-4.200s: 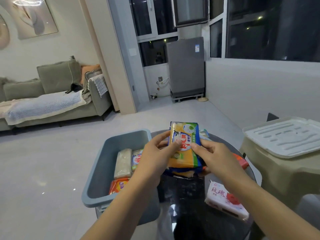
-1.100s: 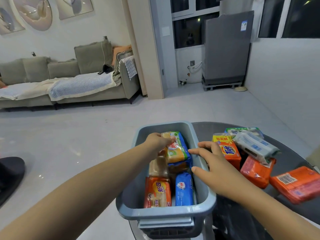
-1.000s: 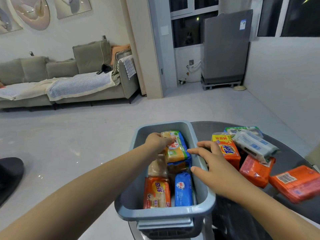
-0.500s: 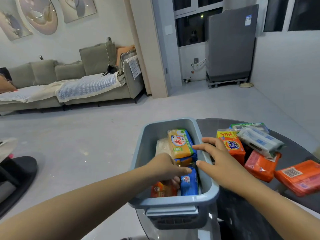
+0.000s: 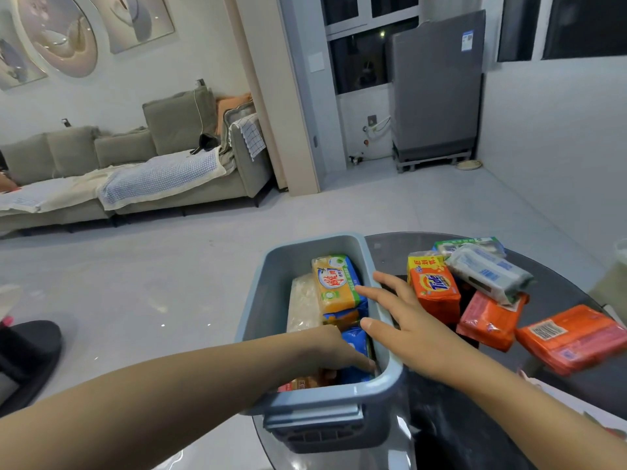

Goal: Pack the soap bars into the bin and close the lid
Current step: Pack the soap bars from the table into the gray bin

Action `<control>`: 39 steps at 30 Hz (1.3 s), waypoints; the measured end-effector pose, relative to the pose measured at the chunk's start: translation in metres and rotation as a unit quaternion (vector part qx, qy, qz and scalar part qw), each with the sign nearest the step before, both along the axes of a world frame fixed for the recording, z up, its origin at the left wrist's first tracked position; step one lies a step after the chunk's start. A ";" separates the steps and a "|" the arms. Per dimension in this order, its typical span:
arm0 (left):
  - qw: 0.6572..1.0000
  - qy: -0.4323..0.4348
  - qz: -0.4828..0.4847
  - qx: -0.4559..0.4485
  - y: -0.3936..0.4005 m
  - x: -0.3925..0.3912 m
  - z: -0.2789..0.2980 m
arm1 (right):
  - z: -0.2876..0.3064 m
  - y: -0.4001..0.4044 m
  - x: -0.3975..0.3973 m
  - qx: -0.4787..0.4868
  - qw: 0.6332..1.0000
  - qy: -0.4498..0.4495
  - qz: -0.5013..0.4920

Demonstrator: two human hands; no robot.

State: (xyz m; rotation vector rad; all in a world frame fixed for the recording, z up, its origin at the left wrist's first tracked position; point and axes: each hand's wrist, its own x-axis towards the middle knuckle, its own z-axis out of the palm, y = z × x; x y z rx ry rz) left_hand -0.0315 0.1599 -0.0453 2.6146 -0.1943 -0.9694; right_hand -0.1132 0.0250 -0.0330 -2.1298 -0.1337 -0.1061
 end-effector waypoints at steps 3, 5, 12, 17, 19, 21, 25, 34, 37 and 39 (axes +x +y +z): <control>0.996 0.058 0.043 -0.047 0.006 0.004 0.002 | -0.001 -0.001 -0.001 0.009 1.000 -0.004 0.001; 0.995 0.077 0.047 -0.048 0.009 0.007 0.004 | -0.003 -0.001 -0.001 0.012 1.000 -0.009 0.003; 0.995 0.090 0.027 -0.035 0.005 0.007 0.006 | -0.005 -0.004 0.000 0.008 1.000 -0.005 0.006; 0.996 0.039 -0.066 0.050 0.002 0.005 0.016 | -0.006 -0.004 0.001 0.018 1.000 -0.005 0.010; 0.990 -0.013 -0.108 0.089 0.002 0.004 0.019 | -0.006 -0.003 0.001 0.018 1.000 -0.008 0.011; 0.978 -0.073 -0.156 0.120 0.001 0.003 0.020 | -0.007 -0.004 0.001 0.020 1.000 -0.009 0.011; 0.970 -0.089 -0.189 0.124 -0.001 0.004 0.023 | -0.007 -0.004 0.000 0.025 1.000 -0.013 0.012; 0.978 -0.081 -0.148 0.120 -0.008 -0.004 0.012 | -0.007 -0.005 0.000 0.034 0.999 -0.008 0.020; 0.997 -0.021 -0.050 0.052 -0.008 -0.008 0.010 | -0.006 -0.005 -0.001 0.036 0.999 -0.008 0.020; 1.000 0.008 -0.011 0.013 -0.007 -0.008 0.011 | -0.005 -0.004 -0.002 0.037 0.999 -0.004 0.019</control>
